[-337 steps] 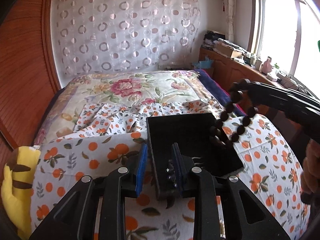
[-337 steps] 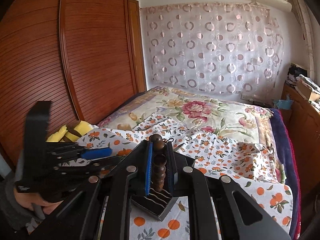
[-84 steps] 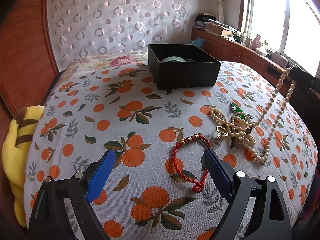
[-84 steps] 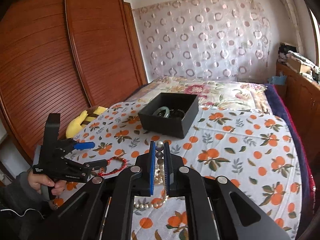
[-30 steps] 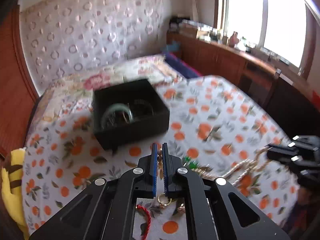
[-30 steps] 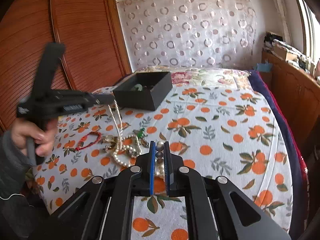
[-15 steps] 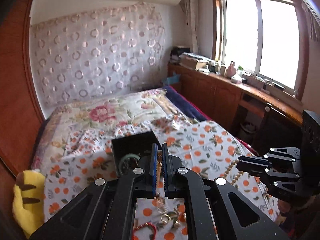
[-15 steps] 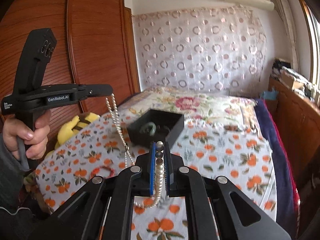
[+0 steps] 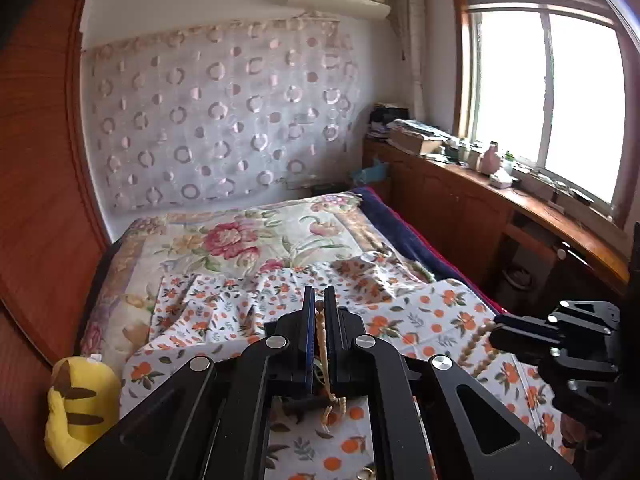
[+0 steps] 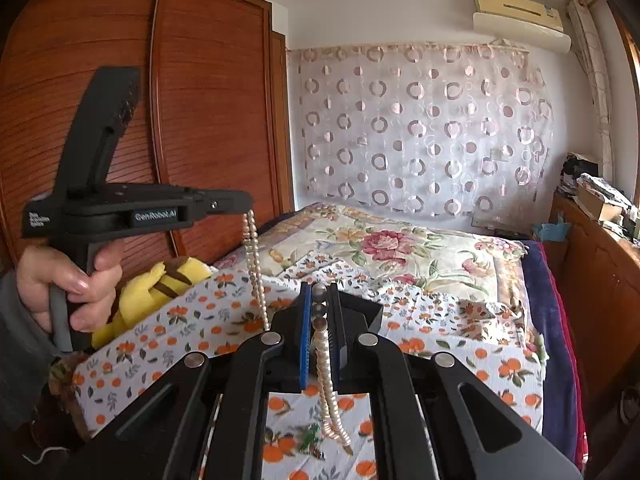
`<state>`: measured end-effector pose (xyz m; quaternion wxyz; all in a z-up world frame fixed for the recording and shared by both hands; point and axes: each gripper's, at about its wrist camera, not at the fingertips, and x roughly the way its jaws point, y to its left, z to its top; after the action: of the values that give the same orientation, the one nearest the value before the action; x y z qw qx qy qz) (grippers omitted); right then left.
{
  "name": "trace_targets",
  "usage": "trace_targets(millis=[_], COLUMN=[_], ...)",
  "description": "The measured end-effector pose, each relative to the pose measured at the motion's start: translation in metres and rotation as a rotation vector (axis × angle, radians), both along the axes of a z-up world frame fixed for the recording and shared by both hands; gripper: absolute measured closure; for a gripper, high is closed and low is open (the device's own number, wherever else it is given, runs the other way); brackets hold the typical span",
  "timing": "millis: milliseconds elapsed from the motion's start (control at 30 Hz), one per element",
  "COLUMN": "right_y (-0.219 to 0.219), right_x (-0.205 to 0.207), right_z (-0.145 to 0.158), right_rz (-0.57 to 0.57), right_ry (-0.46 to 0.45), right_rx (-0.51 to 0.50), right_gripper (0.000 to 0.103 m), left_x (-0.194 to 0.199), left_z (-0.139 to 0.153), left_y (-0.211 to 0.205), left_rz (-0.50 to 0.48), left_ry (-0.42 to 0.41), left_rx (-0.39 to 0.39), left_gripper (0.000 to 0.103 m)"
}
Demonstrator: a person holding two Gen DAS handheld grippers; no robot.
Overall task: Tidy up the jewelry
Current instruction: 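Carry the pearl necklace over the black box with both grippers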
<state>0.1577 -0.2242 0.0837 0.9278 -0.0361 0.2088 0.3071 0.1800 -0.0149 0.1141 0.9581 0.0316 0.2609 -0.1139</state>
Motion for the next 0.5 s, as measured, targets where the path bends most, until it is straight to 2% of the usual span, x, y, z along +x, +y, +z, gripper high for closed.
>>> trace_targets(millis=[500], right_y=[0.024], right_x=[0.057], right_z=[0.029], right_rz=[-0.016], right_ry=[-0.023], right_rx=[-0.035], right_gripper=[0.094], left_x=[0.040], left_z=[0.019], left_y=[0.013], left_rz=[0.032], left_ry=[0.019], left_rx=[-0.010], left_gripper=[0.099])
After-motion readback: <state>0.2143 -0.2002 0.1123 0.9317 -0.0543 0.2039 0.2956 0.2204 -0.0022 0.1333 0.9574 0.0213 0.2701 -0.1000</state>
